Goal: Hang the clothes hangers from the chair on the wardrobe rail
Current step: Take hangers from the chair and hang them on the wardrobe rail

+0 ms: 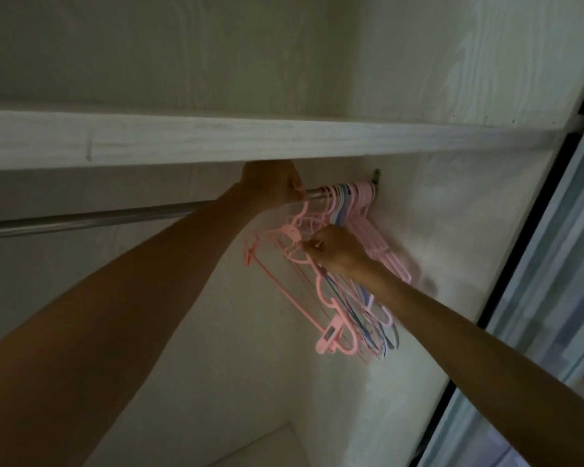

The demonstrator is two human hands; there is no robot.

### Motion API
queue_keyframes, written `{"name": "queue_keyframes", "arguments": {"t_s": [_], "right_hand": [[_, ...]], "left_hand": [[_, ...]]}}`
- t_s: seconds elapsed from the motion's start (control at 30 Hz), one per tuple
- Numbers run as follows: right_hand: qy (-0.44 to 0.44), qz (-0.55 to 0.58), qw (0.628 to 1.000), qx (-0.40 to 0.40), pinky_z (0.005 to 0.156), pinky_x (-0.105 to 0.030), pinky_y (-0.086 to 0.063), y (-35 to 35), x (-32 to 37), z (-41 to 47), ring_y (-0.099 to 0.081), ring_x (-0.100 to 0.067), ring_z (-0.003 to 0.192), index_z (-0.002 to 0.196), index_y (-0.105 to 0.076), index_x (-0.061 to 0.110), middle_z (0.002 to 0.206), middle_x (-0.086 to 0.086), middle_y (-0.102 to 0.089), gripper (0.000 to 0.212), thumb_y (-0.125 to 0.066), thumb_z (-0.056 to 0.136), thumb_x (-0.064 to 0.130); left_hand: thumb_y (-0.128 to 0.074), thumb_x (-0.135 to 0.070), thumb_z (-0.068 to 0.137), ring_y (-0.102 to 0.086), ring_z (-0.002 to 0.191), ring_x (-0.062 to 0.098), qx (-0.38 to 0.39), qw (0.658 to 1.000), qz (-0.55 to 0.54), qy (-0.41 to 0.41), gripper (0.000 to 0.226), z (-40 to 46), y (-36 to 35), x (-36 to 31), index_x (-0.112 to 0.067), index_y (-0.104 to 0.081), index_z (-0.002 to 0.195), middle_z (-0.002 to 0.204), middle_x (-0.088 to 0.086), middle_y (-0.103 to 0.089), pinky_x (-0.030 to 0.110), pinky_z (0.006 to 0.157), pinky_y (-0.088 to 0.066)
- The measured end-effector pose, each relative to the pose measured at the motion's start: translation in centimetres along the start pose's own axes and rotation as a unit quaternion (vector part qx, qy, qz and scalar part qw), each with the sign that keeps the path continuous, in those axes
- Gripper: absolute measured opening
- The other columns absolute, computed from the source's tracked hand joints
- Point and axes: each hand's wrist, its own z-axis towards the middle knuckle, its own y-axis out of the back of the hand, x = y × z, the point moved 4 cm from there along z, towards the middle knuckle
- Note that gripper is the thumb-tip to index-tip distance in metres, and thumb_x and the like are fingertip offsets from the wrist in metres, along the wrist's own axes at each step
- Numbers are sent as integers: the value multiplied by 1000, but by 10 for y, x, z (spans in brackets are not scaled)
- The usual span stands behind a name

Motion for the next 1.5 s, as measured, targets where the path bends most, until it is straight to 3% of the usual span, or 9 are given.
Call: {"name": "queue_keyframes", "arguments": {"t_s": [0.1,0.23,0.37,0.43,0.6,0.9,1.07,1.27,1.5], "right_hand": [[-5,-49,999,-23,54,-24,-42,-3,1,0,-59,-20,67,77,-61,11,71,-4,-60,35,-47,96,37],[22,-173,981,-90,63,-27,-38,12,0,-5,-62,-25,80,89,-64,11,84,-8,-64,33,-45,95,37],[48,-223,967,-111,62,-25,-39,33,-5,-11,-67,-26,84,81,-63,15,87,-8,-70,29,-50,93,38],[63,-227,964,-122,60,-24,-40,36,-5,-11,-67,-24,81,91,-64,15,88,-5,-70,27,-52,91,40],[53,-163,980,-102,70,-28,-51,29,-17,-7,-67,-21,84,99,-64,17,97,-2,-71,27,-55,90,41],[-10,-103,986,-133,66,-28,-53,27,-39,2,-67,-19,75,82,-71,14,79,-3,-70,35,-60,85,47],[-36,-44,994,-97,52,-25,-40,26,-47,2,-52,-16,56,55,-44,21,54,5,-47,44,-60,83,50],[-22,-46,998,-38,54,-20,-38,37,-50,-37,-58,-14,61,70,-63,14,70,-1,-66,30,-61,87,39],[-78,-50,995,-42,72,-24,-44,64,-48,-132,-66,-22,89,91,-72,18,93,-3,-71,30,-59,85,45]], "left_hand": [[-65,-51,79,-59,111,19,-17,997,-30,62,42,6,-8,-4,-23,-68,111,115,-2,-67,28,90,-41],[-60,-50,84,-56,115,19,2,996,-54,70,43,11,-16,-12,-20,-64,115,122,0,-63,22,83,-34],[-50,-46,91,-49,123,21,55,993,-76,77,43,15,-23,-19,-18,-58,123,133,2,-55,26,94,-35],[-49,-48,91,-48,124,22,65,992,-68,80,44,18,-25,-20,-21,-57,125,134,1,-54,28,98,-35],[-58,-54,83,-53,120,22,89,990,-63,87,49,24,-31,-26,-30,-56,125,131,-3,-58,35,102,-42],[-70,-54,72,-61,108,23,-48,975,-77,204,44,24,-40,-37,-28,-65,107,114,2,-66,30,88,-47],[-67,-60,72,-61,105,24,-41,982,-37,181,56,22,-37,-45,-26,-59,116,115,4,-65,30,83,-45],[-60,-61,78,-52,119,26,-23,987,-24,155,69,-5,-30,-51,-22,-44,133,132,4,-55,34,94,-42],[-60,-33,84,-57,113,28,-59,985,-103,128,35,-86,-2,-72,-23,-62,117,122,6,-63,34,92,-46]]}}
